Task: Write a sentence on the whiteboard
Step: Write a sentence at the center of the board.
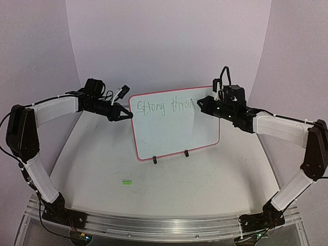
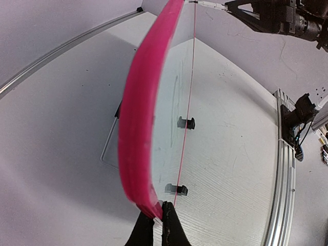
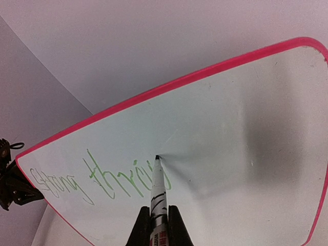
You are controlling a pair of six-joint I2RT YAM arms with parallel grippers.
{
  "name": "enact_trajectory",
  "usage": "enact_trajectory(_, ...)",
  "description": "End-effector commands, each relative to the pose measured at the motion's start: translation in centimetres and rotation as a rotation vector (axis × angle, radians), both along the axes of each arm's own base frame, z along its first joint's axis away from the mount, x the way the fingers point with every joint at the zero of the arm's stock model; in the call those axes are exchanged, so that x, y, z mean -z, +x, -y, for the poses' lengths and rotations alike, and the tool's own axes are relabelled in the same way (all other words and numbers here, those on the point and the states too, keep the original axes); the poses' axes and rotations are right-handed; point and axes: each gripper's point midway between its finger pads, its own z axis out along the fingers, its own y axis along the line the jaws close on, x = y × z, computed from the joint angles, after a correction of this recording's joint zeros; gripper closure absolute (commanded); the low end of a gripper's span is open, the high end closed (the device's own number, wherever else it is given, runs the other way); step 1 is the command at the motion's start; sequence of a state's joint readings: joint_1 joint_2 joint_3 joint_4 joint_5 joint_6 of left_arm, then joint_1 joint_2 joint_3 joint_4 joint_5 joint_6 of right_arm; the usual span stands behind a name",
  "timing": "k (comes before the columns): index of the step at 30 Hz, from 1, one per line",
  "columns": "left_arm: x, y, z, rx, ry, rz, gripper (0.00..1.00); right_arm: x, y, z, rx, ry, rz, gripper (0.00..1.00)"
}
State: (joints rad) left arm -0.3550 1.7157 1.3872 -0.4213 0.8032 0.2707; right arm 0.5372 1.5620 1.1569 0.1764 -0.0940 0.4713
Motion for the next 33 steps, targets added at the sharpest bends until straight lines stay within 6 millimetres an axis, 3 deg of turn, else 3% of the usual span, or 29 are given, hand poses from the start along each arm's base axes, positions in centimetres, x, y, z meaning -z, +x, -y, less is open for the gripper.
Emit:
enact_trajectory(1, 2.0, -1.0, -0.4, 0.007, 0.105, -0.001, 1.00, 0.3, -0.2, 0.5, 0.013, -0.002, -0.005, 1.00)
enact_trajectory(11, 2.0, -1.0, -0.4, 0.008, 0.104, -0.002, 1.00, 1.7, -0.9, 1.4, 0.037, -0.012, -0.034, 1.00)
enact_trajectory(23, 2.0, -1.0, -0.4, 0.009, 0.104, -0.002, 1.00, -2.5, -1.3, 1.7, 0.037, 0.021, 0.044, 1.00)
enact_trajectory(33, 2.0, -1.0, -0.4, 0.008, 0.105, -0.002, 1.00, -1.5, -0.5, 1.4, 0.034, 0.010, 0.028, 1.00)
